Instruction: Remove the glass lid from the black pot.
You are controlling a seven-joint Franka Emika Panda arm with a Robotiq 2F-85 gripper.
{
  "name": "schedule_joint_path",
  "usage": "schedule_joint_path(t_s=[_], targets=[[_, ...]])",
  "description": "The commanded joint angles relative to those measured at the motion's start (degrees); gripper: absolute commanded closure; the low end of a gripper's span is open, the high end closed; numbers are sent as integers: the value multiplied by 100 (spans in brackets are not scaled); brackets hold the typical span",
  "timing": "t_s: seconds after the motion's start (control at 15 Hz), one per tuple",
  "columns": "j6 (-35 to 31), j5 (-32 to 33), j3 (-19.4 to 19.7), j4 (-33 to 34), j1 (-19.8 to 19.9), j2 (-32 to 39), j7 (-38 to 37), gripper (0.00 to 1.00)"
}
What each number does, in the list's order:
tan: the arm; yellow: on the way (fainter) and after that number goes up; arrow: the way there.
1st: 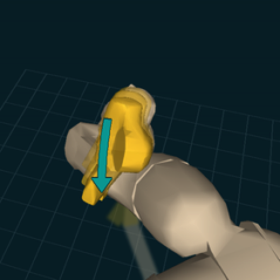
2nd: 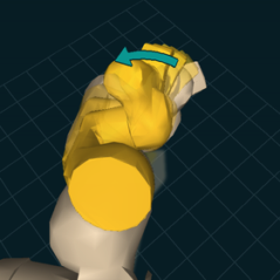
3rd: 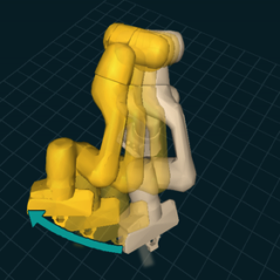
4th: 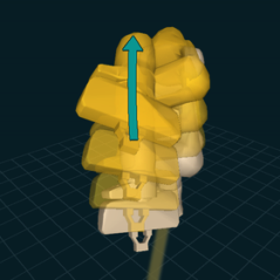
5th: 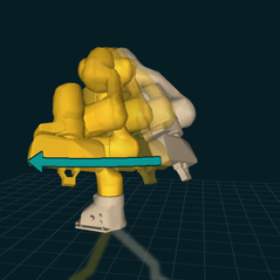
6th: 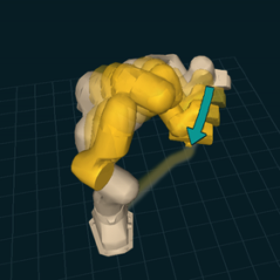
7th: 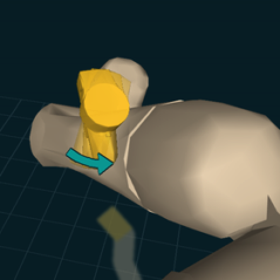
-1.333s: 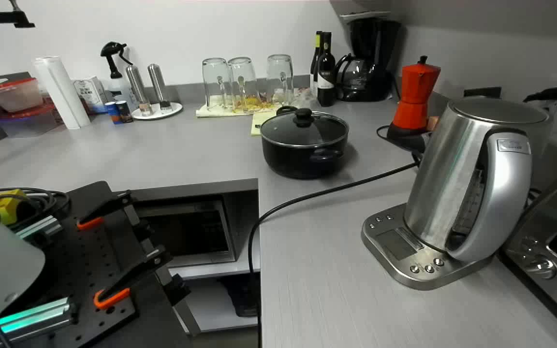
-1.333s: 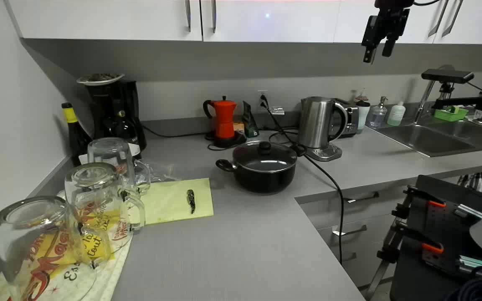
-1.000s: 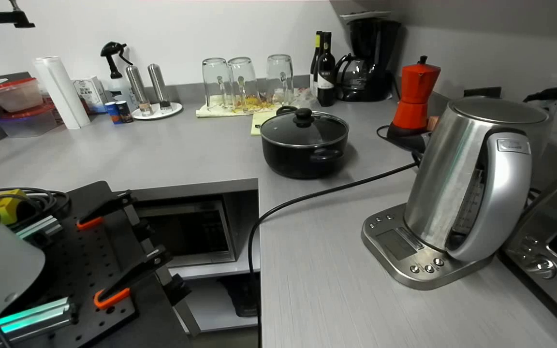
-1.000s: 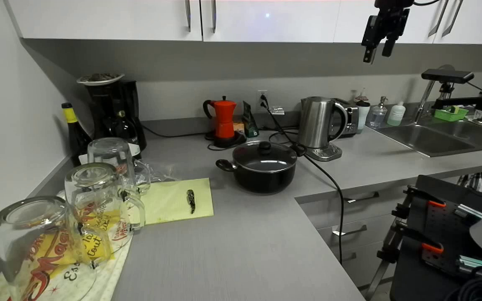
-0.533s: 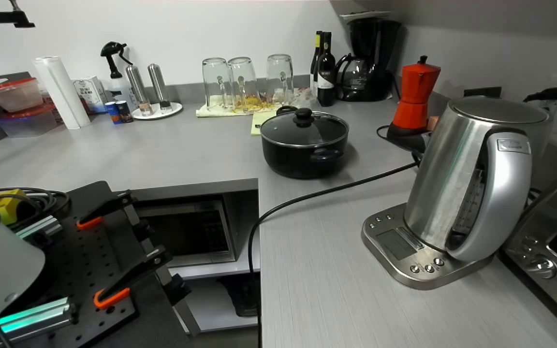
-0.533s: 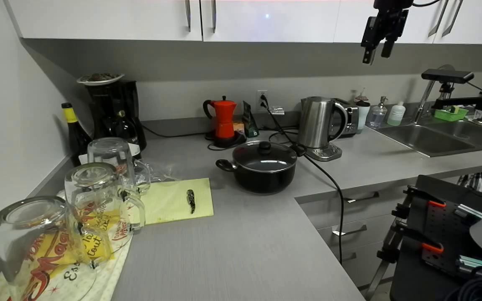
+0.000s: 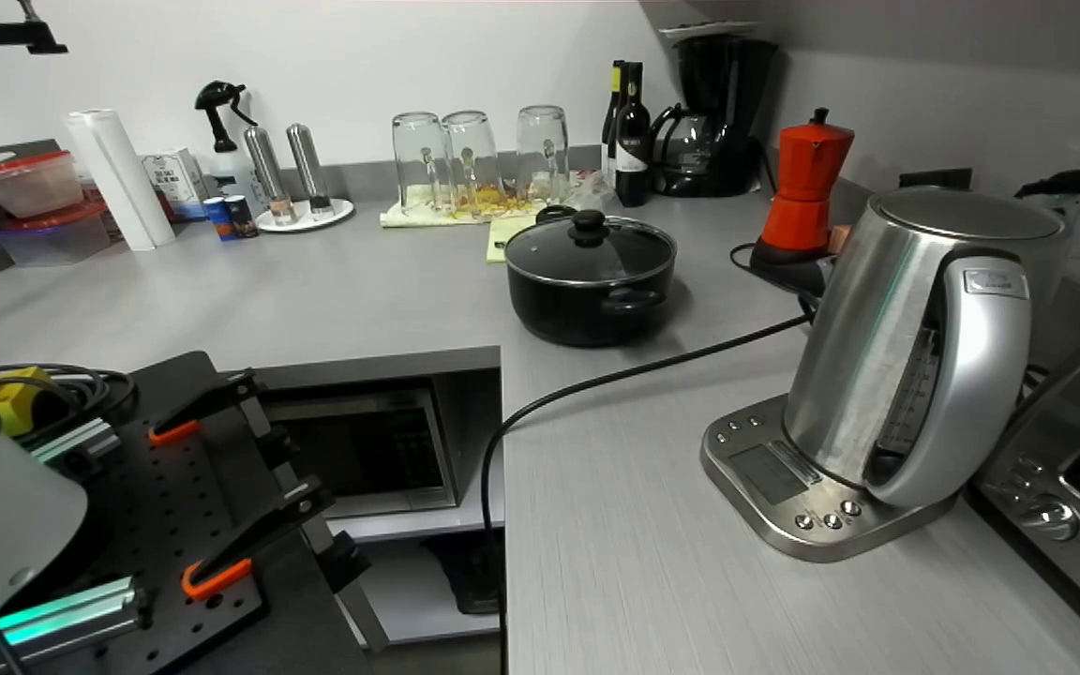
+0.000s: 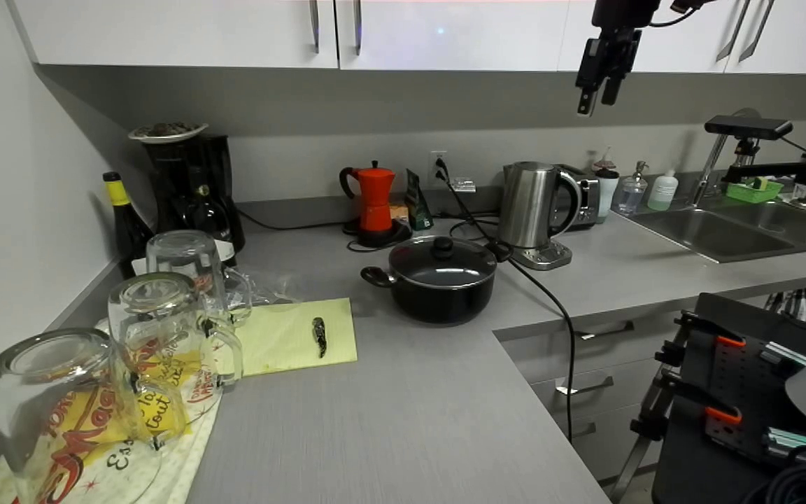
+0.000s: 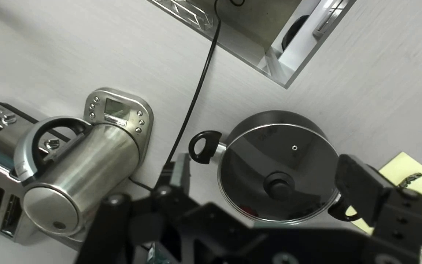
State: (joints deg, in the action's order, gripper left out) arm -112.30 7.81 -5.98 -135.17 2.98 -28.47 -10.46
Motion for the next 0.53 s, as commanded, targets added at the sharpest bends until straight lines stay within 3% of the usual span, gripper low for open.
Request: schedule_joint_path(t_s=[0.0, 0.47], targets=[[-226, -58, 226, 440, -194, 618, 577, 0], [-647, -207, 427, 1150, -344, 1776, 1509, 0]])
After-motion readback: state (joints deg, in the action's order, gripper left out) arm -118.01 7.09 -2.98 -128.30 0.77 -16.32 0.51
